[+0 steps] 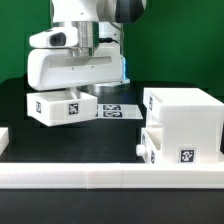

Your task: Assemble drawer

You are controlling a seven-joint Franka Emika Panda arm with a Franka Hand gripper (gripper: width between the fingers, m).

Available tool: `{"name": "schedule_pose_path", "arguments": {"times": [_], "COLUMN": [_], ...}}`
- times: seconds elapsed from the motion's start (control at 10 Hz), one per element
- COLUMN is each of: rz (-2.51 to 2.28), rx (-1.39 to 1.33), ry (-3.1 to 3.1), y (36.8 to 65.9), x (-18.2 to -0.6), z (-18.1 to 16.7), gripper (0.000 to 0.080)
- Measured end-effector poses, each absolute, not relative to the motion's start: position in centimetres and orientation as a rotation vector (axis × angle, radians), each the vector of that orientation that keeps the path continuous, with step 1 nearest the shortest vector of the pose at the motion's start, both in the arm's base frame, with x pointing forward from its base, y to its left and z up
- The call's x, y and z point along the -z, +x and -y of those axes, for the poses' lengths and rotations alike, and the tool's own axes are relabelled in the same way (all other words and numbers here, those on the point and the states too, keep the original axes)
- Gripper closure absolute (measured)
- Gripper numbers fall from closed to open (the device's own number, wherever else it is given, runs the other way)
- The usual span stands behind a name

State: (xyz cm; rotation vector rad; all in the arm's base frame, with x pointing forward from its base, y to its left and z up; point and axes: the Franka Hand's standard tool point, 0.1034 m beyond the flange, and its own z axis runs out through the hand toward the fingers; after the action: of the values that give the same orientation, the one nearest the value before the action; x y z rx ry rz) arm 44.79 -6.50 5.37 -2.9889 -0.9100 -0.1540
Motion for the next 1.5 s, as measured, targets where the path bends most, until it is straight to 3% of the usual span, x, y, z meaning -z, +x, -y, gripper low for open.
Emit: {"name": "schedule_pose_path", "arguments": {"times": [0.3, 0.7, 1.2, 1.5], "rz": [1.079, 1.347, 2.079, 2.157], "rx": [0.087, 0.087, 0.068, 0.048], "ry": [-2.897, -2.791, -2.363, -2.292], "y": [48.8, 48.9, 52.2, 52.3], "x": [-5.9, -5.7, -6.3, -6.1], "z": [4.2, 4.6, 4.2, 4.3], "gripper": [0.0758, 0.0758, 0.0757, 0.0757]}}
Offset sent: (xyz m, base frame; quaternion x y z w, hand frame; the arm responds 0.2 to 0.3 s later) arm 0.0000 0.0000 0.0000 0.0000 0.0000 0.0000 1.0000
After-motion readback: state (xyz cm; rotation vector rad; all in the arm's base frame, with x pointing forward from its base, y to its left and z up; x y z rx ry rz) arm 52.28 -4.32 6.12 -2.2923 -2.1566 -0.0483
